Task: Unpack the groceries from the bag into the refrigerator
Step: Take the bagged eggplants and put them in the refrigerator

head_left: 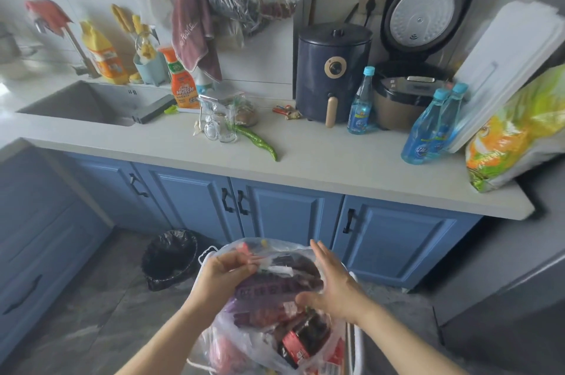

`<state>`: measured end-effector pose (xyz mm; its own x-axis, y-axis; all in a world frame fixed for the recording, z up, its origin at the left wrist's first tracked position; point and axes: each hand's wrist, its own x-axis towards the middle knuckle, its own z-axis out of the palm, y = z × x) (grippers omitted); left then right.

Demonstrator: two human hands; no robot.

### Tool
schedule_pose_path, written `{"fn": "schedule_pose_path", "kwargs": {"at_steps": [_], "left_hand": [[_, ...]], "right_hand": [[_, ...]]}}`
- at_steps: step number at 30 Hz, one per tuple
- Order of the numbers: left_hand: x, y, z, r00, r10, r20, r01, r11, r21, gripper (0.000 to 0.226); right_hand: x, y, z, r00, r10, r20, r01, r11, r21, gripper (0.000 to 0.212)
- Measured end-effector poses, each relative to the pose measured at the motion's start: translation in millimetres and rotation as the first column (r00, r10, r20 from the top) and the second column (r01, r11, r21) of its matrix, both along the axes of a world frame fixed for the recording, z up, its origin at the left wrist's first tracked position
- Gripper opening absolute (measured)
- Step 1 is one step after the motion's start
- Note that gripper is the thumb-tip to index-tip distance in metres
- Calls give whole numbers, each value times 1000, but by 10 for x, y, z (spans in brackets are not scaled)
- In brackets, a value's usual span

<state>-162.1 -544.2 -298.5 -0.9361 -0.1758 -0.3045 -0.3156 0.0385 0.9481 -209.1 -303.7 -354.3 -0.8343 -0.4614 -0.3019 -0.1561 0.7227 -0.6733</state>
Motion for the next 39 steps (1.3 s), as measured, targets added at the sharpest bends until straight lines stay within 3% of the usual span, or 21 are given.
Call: {"fn": "schedule_pose_path", "kwargs": {"at_steps": [3, 6, 10, 13, 17, 18, 19, 20, 21, 22, 24, 26, 30, 39], "left_hand": [[23, 19, 413, 996, -17, -86, 21, 999, 48, 10], [34, 165, 806, 979, -82, -189, 88, 996, 28, 8], [9, 456, 1272, 919, -191, -345, 167, 981, -100, 22], [-38, 821, 1632, 861, -245, -445, 227, 969, -94, 24], [-35, 1558, 2109, 682, -427, -593, 383, 900, -208, 16], [-35, 1761, 2228, 627, -476, -617, 364, 879, -309, 22], [-48, 1965, 2340, 559, -539, -630, 329, 841, -428, 46], [-69, 2178, 2416, 510, -585, -631, 344, 810, -474, 77], [-74, 2404, 2498, 512, -616, -599, 465, 785, -409, 100], [-69, 2658, 2573, 508, -655, -559, 614, 731, -299, 110], [0, 3236, 2644, 413, -757, -506, 755, 595, -275, 104], [110, 3887, 2623, 336, -792, -510, 743, 556, -373, 93], [505, 5223, 2618, 215, -827, -519, 790, 460, -405, 85], [835, 7476, 2414, 93, -866, -491, 869, 311, -385, 81]], "right_hand": [[-103, 42, 240, 991, -45, 123, 62, 989, -137, 124], [-92, 99, 527, 990, -37, 138, 80, 945, -318, 116], [47, 317, 1010, 977, -213, -23, 173, 845, -505, 105], [218, 716, 1424, 920, -345, -186, 181, 794, -580, 92], [555, 1495, 1988, 780, -514, -357, 155, 711, -685, 87], [663, 1726, 2099, 744, -560, -365, 154, 675, -722, 87], [783, 1966, 2200, 713, -604, -357, 158, 634, -757, 87], [919, 2215, 2298, 685, -643, -343, 165, 595, -786, 87], [1065, 2468, 2400, 654, -679, -333, 172, 562, -809, 87], [1224, 2727, 2493, 621, -711, -331, 183, 542, -820, 87], [1546, 3278, 2635, 561, -751, -348, 234, 547, -803, 91], [1884, 3880, 2729, 515, -763, -392, 309, 591, -745, 99], [2539, 5083, 2847, 423, -749, -510, 439, 662, -608, 102], [3280, 7033, 2687, 308, -767, -563, 653, 600, -461, 94]]}}
